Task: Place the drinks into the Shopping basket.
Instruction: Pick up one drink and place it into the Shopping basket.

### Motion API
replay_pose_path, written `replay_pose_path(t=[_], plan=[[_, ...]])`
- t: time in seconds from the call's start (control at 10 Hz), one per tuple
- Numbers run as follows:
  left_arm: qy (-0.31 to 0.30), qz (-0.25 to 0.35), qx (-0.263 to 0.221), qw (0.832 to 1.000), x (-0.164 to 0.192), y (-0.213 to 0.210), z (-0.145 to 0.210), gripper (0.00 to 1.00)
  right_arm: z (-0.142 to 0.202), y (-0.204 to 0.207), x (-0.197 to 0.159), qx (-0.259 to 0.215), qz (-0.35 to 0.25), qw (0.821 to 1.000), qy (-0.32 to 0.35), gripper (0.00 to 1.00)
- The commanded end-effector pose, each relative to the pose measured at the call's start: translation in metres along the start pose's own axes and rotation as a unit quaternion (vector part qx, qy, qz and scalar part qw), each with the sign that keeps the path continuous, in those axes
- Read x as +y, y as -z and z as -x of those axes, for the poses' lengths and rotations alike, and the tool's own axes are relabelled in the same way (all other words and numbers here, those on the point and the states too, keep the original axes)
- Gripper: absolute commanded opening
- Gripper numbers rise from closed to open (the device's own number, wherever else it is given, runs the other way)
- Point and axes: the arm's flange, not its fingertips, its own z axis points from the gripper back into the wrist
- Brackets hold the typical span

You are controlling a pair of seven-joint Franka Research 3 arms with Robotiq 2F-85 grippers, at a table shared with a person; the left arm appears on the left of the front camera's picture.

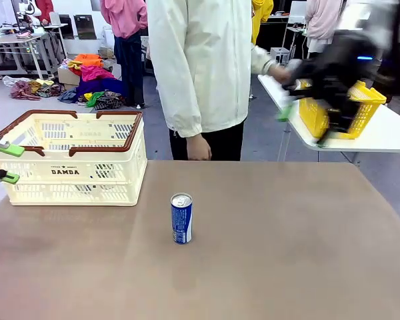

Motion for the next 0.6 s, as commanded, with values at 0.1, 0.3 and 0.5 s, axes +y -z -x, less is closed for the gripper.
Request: replay_pose_path(t=[0.1,0.3,0.5], plan=[[0.003,0.0,0.005,1.0,-0.001,-0.001,0.003,1.0,0.055,-0.047,-0.147,-0.016,-0.259,0.966,0.014,1.0],[0.003,0.0,0.005,1.0,-0.001,-0.001,0.003,1.0,0.073,-0.055,-0.233,-0.055,-0.36,0.931,-0.032,1.0],[0.003,0.0,0.005,1.0,-0.001,-0.001,0.003,1.0,0.08,-0.041,-0.291,-0.153,-0.407,0.897,-0.077,1.0]])
